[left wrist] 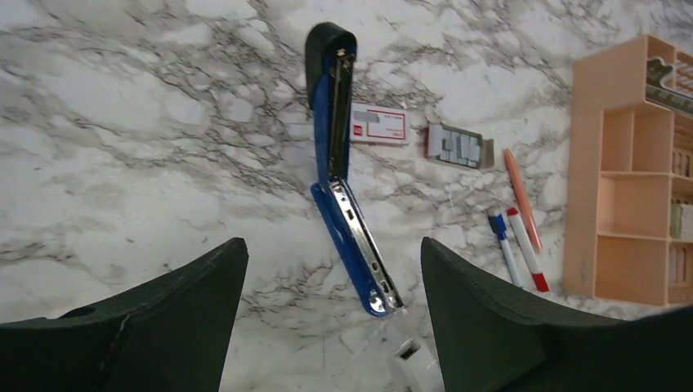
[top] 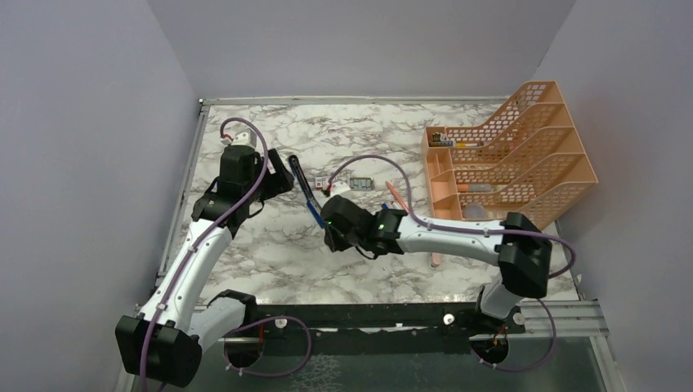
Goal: Load the staples into the stapler
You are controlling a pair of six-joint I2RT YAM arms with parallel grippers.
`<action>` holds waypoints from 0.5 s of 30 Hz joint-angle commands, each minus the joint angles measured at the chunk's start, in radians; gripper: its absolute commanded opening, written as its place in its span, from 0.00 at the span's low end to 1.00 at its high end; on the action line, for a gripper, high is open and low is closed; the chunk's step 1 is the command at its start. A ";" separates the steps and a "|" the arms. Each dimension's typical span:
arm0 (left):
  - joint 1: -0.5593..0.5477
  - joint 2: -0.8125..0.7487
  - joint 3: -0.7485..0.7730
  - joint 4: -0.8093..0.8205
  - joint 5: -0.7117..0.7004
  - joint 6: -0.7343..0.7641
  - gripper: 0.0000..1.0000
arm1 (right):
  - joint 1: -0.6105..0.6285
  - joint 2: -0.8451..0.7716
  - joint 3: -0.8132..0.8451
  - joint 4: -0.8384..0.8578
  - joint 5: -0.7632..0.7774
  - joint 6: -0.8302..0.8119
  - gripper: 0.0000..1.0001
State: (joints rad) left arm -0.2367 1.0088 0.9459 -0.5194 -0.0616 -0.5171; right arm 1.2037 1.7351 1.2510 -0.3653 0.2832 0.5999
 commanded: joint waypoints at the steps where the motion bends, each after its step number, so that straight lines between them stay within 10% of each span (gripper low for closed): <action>1: 0.001 -0.002 -0.049 0.156 0.271 -0.037 0.78 | -0.087 -0.150 -0.108 0.008 0.045 0.059 0.23; 15: -0.151 0.127 -0.110 0.307 0.272 -0.113 0.74 | -0.185 -0.124 -0.219 -0.133 0.042 0.034 0.25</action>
State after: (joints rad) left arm -0.3592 1.1046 0.8539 -0.2886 0.1978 -0.5938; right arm 1.0153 1.5742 1.0412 -0.4774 0.3420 0.6437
